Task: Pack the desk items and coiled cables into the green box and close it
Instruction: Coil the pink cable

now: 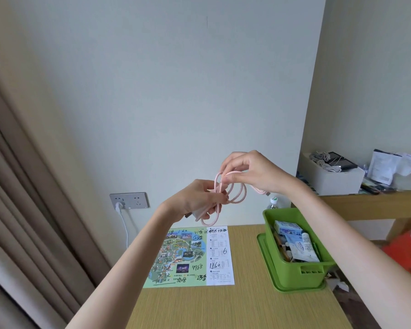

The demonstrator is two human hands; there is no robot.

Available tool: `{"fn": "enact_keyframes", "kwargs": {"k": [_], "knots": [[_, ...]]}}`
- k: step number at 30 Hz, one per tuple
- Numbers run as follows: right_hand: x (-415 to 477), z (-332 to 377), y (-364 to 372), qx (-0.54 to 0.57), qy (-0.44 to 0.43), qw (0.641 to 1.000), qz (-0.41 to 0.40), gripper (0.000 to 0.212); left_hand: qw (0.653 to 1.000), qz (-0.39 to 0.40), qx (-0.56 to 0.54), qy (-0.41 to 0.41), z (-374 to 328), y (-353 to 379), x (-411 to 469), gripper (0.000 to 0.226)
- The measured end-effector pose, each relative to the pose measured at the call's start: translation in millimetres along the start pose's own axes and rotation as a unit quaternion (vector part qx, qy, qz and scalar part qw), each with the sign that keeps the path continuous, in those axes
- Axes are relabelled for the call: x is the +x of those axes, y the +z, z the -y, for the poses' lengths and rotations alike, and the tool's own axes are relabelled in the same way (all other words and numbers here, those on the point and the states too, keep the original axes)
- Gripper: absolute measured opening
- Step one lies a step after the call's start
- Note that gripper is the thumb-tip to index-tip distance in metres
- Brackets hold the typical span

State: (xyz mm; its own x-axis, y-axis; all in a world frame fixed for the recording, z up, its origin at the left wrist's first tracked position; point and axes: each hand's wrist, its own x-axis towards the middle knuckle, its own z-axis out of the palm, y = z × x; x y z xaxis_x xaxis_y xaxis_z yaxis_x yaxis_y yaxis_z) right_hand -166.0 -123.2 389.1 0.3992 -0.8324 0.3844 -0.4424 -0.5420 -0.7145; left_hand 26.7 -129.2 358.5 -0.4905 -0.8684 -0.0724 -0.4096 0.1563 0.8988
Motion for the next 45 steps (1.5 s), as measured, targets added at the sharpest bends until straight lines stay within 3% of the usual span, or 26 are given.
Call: {"fn": "enact_keyframes", "kwargs": {"k": [4, 12, 15, 19, 23, 25, 30, 32, 35, 38, 40, 45], "knots": [[3.8, 10.0, -5.0, 0.002, -0.006, 0.999, 0.038, 0.008, 0.994, 0.083, 0.069, -0.004, -2.9, 6.1, -3.8, 0.012], [-2.3, -16.7, -15.6, 0.149, 0.109, 0.978, 0.092, 0.012, 0.980, 0.163, 0.002, 0.113, -27.7, 0.5, -21.8, 0.014], [-11.3, -25.2, -1.8, 0.213, 0.105, 0.967, 0.094, 0.017, 0.986, 0.113, -0.012, 0.119, -29.5, -3.9, -21.2, 0.014], [-25.7, -32.2, 15.1, 0.251, 0.108, 0.961, 0.038, 0.016, 0.995, 0.018, -0.032, 0.098, -21.5, -11.1, -16.1, 0.011], [-33.5, -34.9, 34.5, 0.344, 0.134, 0.929, -0.003, 0.011, 0.990, -0.041, -0.112, 0.074, -11.4, -10.9, -8.8, 0.029], [-33.2, -35.5, 46.1, 0.359, 0.145, 0.922, -0.019, 0.025, 0.984, -0.078, -0.138, 0.080, -7.5, -8.2, -4.2, 0.022], [-30.7, -28.7, 59.9, 0.341, 0.127, 0.918, -0.155, 0.025, 0.973, -0.199, -0.078, 0.086, 4.6, -11.6, 5.0, 0.016], [-29.3, -29.8, 59.2, 0.322, 0.102, 0.921, -0.193, 0.023, 0.974, -0.201, -0.049, 0.095, 9.3, -13.0, 5.4, 0.015], [-29.1, -29.9, 57.1, 0.301, 0.075, 0.932, -0.188, 0.024, 0.976, -0.185, -0.018, 0.110, 12.7, -11.9, 5.1, 0.011], [-27.3, -31.6, 51.5, 0.299, 0.086, 0.933, -0.178, 0.021, 0.984, -0.141, -0.017, 0.106, 10.8, -8.5, 3.4, 0.032], [-25.8, -33.9, 46.4, 0.301, 0.102, 0.934, -0.161, 0.022, 0.987, -0.126, -0.020, 0.099, 9.2, -6.9, 2.7, 0.044], [-29.3, -33.9, 37.7, 0.325, 0.102, 0.937, -0.074, 0.022, 0.991, -0.102, -0.023, 0.080, 8.8, -3.6, 5.5, 0.031]]}}
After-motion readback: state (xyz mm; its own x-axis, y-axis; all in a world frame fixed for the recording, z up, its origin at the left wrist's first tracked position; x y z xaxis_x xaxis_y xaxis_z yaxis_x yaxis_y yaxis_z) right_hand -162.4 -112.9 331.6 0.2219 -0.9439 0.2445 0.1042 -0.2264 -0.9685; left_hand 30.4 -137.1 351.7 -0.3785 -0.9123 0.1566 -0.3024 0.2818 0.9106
